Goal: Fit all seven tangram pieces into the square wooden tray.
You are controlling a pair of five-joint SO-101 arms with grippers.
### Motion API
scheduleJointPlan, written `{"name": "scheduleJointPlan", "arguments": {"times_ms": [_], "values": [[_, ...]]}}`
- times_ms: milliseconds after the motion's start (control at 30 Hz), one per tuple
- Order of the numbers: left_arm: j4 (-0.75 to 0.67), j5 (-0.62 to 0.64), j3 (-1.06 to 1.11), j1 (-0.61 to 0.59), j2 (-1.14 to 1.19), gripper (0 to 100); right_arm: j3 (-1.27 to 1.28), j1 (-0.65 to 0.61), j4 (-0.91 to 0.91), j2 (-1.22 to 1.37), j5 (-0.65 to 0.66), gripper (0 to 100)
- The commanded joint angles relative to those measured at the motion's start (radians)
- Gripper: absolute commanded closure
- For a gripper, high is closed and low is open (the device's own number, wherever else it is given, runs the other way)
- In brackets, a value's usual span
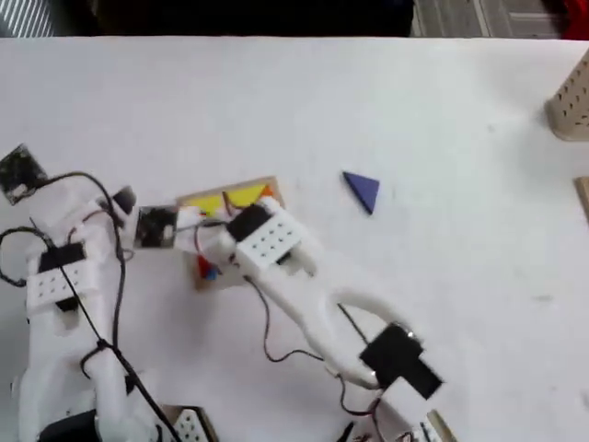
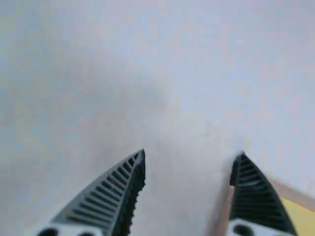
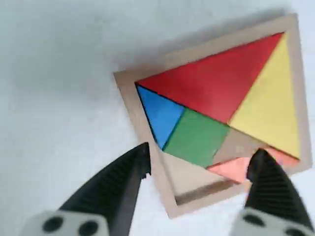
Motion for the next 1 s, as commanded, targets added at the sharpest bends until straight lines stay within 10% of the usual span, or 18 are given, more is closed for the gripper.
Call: {"name": "scheduleJointPlan", "arguments": {"times_ms": [0,133,467,967], "values": [[-0.017,-0.043,0.003,0.153,-0.035,72,-0.064,0.117,0.148,-0.153,0.002,78.5],[-0.012,-0.092,0.009,0.246,-0.035,72,-0.012,0.240,0.168,-0.216,-0.103,99.5],[-0.021,-0.097,0.035,0.371,-0.025,95,0.198,0.599,-0.097,-0.179,-0.542,98.1],[-0.023,-0.100,0.061,0.429,-0.024,98,-0.026,0.662,-0.202,0.084,-0.562,89.9]]}}
